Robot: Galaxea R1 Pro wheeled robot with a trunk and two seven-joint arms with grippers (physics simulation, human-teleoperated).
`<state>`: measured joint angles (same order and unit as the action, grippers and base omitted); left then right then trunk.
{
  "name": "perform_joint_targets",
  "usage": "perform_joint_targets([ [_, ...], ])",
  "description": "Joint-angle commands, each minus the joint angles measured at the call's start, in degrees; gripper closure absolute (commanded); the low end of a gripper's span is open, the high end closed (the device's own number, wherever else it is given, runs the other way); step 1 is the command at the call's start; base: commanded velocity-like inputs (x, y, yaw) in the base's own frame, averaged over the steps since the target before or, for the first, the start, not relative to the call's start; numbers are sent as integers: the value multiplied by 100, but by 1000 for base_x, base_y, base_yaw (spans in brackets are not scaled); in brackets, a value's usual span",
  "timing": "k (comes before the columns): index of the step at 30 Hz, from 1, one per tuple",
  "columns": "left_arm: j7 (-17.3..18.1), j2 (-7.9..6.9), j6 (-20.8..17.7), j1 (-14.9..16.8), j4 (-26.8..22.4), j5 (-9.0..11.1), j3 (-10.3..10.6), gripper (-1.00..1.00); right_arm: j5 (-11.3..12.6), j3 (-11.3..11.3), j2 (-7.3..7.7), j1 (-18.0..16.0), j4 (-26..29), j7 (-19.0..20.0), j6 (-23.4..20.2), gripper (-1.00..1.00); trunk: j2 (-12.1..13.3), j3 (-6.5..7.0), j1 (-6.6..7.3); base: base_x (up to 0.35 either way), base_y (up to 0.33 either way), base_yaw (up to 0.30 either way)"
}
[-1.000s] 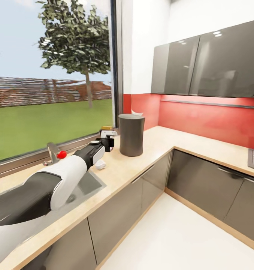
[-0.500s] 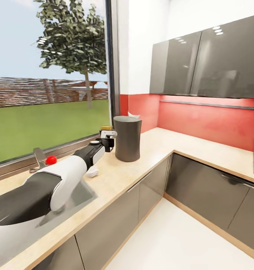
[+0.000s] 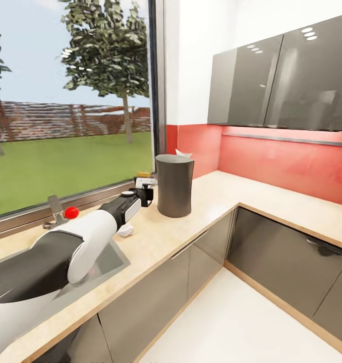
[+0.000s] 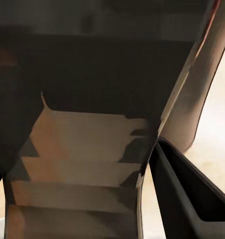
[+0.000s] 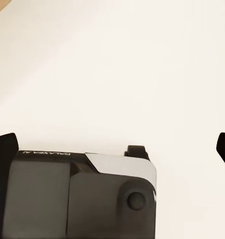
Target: Set up a coffee station on the kitchen countertop: keep the coffee maker on the countertop, move the bottle of coffee from the kitchen shelf to the counter next to the coffee maker, place a paper coffee filter on top of the coffee maker, put the saucer next to the coffee maker with the coffee cup on the saucer, and place the electric kettle next to the coffee maker.
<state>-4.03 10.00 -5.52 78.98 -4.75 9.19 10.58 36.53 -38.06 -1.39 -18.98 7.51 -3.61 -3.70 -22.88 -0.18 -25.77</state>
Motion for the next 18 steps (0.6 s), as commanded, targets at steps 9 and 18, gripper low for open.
perform_joint_targets([
  [9, -14, 0, 14, 0, 7, 47, 49, 100, 38, -42, 5, 0, 14, -35, -50, -100, -5, -84, -2, 0, -1, 8],
  [18, 17, 0, 41, -3, 59, 53, 56, 100, 38, -43, 5, 0, 14, -35, -52, -100, -5, -166, -2, 0, 0, 0],
])
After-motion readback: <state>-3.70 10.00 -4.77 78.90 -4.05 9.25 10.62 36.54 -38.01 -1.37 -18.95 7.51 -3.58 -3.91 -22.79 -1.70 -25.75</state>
